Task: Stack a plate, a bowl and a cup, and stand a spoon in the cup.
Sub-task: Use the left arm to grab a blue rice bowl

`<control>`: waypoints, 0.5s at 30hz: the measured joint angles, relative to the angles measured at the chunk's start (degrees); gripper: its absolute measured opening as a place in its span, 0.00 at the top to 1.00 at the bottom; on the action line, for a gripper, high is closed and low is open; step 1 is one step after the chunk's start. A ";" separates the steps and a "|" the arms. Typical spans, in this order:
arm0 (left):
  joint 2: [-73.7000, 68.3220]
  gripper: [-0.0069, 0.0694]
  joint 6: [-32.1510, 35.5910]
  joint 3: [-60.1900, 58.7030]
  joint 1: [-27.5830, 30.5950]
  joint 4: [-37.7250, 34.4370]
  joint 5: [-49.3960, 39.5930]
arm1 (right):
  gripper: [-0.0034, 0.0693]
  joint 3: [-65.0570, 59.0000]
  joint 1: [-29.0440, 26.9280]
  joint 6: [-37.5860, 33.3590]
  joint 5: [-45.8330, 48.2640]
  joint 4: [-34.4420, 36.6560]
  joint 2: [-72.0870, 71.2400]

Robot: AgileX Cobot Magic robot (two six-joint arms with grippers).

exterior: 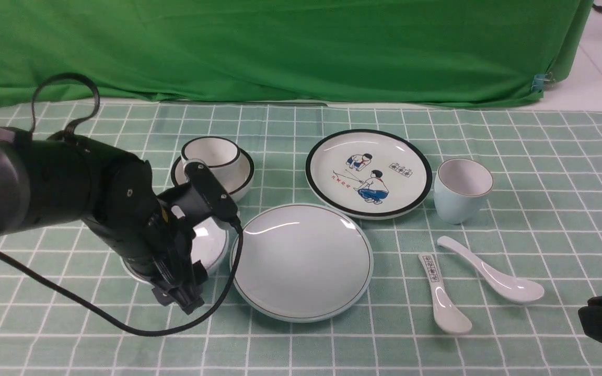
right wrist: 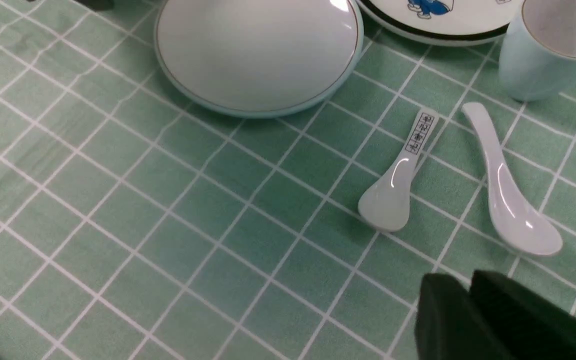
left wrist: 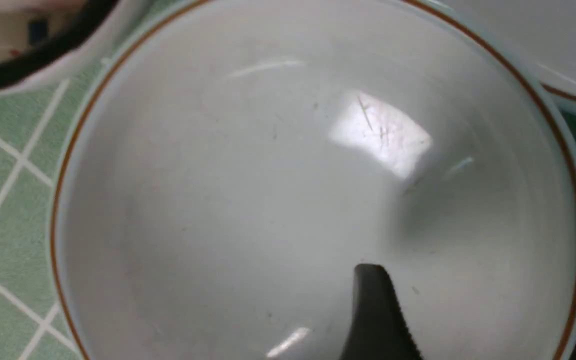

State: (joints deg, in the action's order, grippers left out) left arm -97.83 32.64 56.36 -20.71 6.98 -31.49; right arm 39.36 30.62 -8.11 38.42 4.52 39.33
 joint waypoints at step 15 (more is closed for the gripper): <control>0.07 0.88 1.72 0.22 0.00 -0.72 -1.49 | 0.81 0.00 0.00 0.10 1.68 0.11 0.00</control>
State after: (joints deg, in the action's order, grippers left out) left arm -97.76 34.36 56.58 -20.71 6.26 -32.97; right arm 39.36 30.62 -8.01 40.09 4.63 39.33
